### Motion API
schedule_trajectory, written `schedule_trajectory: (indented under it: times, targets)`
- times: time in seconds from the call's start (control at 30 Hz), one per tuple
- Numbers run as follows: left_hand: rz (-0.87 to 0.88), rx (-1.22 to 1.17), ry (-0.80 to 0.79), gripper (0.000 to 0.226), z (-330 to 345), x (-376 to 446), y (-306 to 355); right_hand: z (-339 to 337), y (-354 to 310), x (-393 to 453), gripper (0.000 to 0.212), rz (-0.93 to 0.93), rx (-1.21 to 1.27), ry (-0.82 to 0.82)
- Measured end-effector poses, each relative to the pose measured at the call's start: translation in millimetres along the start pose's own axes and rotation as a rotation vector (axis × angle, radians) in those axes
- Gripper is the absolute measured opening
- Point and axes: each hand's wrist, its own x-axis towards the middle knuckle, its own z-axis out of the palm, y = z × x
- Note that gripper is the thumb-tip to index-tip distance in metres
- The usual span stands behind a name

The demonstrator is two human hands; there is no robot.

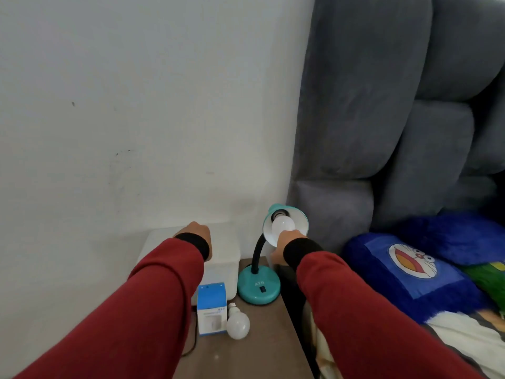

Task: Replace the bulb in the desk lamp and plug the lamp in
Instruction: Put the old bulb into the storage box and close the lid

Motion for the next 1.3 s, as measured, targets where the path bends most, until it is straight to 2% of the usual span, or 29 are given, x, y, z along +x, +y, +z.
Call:
schedule_trajectory:
  times: [0.07,0.23,0.33,0.43,0.57,0.77,0.93,1.13,1.3]
  targets:
    - [-0.042,0.006,-0.004,0.028,-0.4,-3.3,-19.8,0.1,-11.2,-0.9,0.048,-0.039,-0.049,-0.017]
    - [-0.153,0.013,-0.025,0.028,4.4,-5.1,-69.7,7.1,-44.1,3.5,0.04,-0.165,-0.17,-0.049]
    - [-0.184,-0.012,-0.06,0.028,15.6,0.3,-92.8,18.8,-63.4,15.0,0.045,-0.19,-0.177,-0.082]
    - [-0.201,-0.076,-0.086,0.047,32.2,11.7,-108.4,35.6,-75.5,30.6,0.058,-0.22,-0.112,-0.104]
    - [-0.199,-0.296,-0.132,0.079,63.5,29.0,-120.6,64.2,-76.0,45.9,0.075,-0.243,0.064,-0.1]
    - [-0.162,-0.52,-0.17,0.102,103.6,46.1,-123.7,99.3,-69.3,66.6,0.09,-0.219,0.275,-0.085]
    - [-0.177,-0.69,-0.103,0.102,117.2,52.8,-121.8,114.8,-71.1,76.6,0.095,-0.186,0.361,-0.159]
    - [-0.17,-0.733,-0.017,0.102,118.9,54.5,-122.6,120.0,-69.4,79.8,0.092,-0.214,0.364,-0.171]
    - [-0.176,-0.715,-0.007,0.104,113.8,52.4,-122.5,115.8,-69.2,76.2,0.09,-0.233,0.318,-0.141]
